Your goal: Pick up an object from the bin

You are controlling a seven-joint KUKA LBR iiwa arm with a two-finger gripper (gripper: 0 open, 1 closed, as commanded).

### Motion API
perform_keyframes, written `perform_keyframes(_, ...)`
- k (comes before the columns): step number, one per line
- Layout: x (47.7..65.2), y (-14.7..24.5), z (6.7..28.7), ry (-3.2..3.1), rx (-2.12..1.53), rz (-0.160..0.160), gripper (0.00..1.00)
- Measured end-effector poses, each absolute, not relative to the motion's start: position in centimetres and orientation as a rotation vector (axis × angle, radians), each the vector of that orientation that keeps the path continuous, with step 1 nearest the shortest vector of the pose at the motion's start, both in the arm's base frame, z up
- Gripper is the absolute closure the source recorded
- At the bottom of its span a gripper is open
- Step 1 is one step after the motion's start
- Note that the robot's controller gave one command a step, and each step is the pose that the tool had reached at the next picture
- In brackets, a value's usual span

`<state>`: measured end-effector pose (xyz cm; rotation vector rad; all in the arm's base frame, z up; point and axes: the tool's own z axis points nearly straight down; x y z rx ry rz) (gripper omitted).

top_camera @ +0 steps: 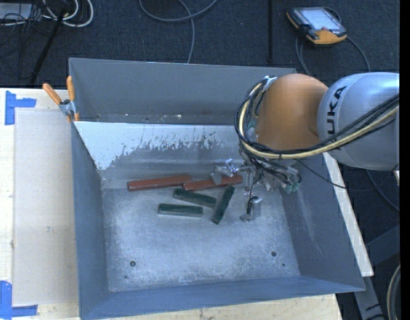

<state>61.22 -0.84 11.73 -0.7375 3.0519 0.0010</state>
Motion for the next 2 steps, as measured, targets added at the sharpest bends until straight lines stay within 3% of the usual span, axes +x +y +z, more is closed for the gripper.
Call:
perform_keyframes(1, 62.1, 3.1, 8.0, 2.967, -1.026, 0.0, 0.0)
perform_keyframes(2, 60.9, -2.2, 7.0, 2.91, -1.182, 0.0, 1.0)
